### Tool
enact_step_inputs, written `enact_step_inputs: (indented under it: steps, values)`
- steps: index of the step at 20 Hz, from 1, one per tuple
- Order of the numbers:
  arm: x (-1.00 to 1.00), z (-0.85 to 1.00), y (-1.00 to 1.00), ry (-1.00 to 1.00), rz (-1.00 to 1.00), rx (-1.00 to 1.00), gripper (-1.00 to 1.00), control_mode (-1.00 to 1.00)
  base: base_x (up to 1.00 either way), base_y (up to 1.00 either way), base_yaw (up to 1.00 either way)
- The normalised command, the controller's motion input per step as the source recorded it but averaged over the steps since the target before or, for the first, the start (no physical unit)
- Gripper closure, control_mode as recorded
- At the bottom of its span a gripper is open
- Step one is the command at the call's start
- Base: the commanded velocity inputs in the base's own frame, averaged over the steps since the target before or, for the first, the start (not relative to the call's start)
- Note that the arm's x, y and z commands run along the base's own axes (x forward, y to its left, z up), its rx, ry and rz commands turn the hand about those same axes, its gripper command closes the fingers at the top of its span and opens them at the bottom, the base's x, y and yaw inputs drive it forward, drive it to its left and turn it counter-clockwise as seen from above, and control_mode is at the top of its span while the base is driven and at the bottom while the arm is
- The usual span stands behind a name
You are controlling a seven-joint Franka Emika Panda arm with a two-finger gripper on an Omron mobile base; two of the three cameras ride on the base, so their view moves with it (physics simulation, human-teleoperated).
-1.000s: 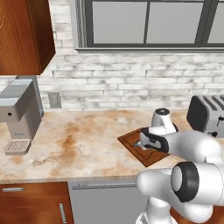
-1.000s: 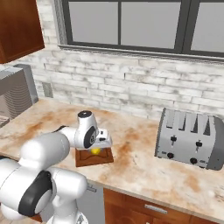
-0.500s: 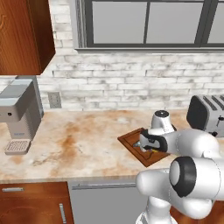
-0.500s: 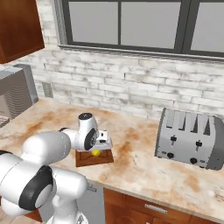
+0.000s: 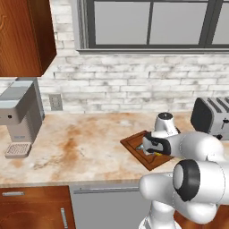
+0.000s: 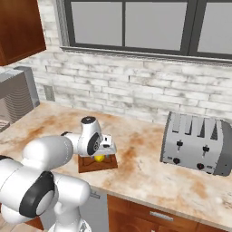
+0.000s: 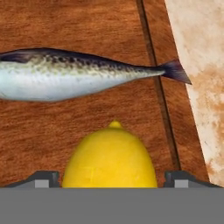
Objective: Retrieve a lemon from the fridge and place it on the cutting board with the fish.
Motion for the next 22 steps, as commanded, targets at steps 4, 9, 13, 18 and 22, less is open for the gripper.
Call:
enact_step_inputs:
  steps: [4,9,13,18,22]
  values:
    - [-0.06,0.14,0.0,0.0,0.0,0.0,-1.0,-1.0,0.0,0.0,0.0]
    - [-0.19,0.84,0.0,0.02,0.0,0.0,-1.0,-1.0,0.0,0.0,0.0]
    - [-0.41,0.95,0.08,0.03,0.0,0.0,-1.0,-1.0,0.0,0.0,0.0]
    - [-0.68,0.85,0.47,0.06,-0.08,0.0,-1.0,-1.0,0.0,0.0,0.0]
    - [-0.68,0.59,0.61,0.08,-0.09,0.0,-1.0,-1.0,0.0,0.0,0.0]
